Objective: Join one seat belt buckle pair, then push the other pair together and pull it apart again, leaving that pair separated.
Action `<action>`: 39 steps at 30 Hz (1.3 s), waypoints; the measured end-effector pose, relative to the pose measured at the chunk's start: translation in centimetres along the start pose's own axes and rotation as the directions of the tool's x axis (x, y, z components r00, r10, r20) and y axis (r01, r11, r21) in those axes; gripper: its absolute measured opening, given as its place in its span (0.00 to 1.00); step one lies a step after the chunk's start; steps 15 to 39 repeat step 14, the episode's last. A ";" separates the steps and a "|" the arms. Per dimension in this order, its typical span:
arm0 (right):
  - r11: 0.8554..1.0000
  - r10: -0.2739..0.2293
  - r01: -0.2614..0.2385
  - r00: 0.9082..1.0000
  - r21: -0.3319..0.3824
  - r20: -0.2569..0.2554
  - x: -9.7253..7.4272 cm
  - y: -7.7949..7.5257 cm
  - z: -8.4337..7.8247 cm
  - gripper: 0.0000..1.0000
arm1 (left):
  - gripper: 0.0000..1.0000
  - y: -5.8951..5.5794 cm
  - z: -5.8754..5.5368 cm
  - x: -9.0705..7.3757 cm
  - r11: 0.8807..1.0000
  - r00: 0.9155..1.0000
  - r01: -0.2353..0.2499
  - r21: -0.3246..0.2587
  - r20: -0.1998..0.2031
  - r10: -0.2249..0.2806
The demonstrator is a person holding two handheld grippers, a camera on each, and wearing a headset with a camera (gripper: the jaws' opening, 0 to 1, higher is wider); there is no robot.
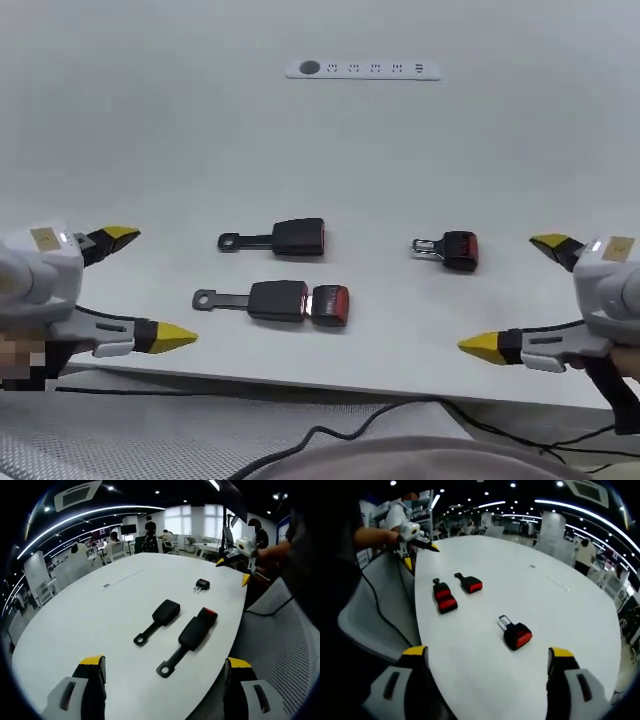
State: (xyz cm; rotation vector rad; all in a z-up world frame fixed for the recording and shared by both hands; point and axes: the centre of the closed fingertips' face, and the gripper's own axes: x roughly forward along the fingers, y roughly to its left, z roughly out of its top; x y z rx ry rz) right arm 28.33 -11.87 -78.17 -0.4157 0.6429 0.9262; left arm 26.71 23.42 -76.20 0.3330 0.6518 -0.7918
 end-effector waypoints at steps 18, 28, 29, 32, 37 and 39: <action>1.000 0.009 -0.009 1.000 -0.004 0.016 0.1 0.5 0.5 1.00 | 1.00 -0.4 0.1 -0.5 1.000 1.000 -0.022 -0.014 0.013 0.022; 1.000 0.009 -0.009 1.000 -0.004 0.016 0.1 0.5 0.5 1.00 | 1.00 -0.4 0.1 -0.5 1.000 1.000 -0.022 -0.014 0.013 0.022; 1.000 0.009 -0.009 1.000 -0.004 0.016 0.1 0.5 0.5 1.00 | 1.00 -0.4 0.1 -0.5 1.000 1.000 -0.022 -0.014 0.013 0.022; 1.000 0.009 -0.009 1.000 -0.004 0.016 0.1 0.5 0.5 1.00 | 1.00 -0.4 0.1 -0.5 1.000 1.000 -0.022 -0.014 0.013 0.022; 1.000 0.009 -0.009 1.000 -0.004 0.016 0.1 0.5 0.5 1.00 | 1.00 -0.4 0.1 -0.5 1.000 1.000 -0.022 -0.014 0.013 0.022; 1.000 0.009 -0.009 1.000 -0.004 0.016 0.1 0.5 0.5 1.00 | 1.00 -0.4 0.1 -0.5 1.000 1.000 -0.022 -0.014 0.013 0.022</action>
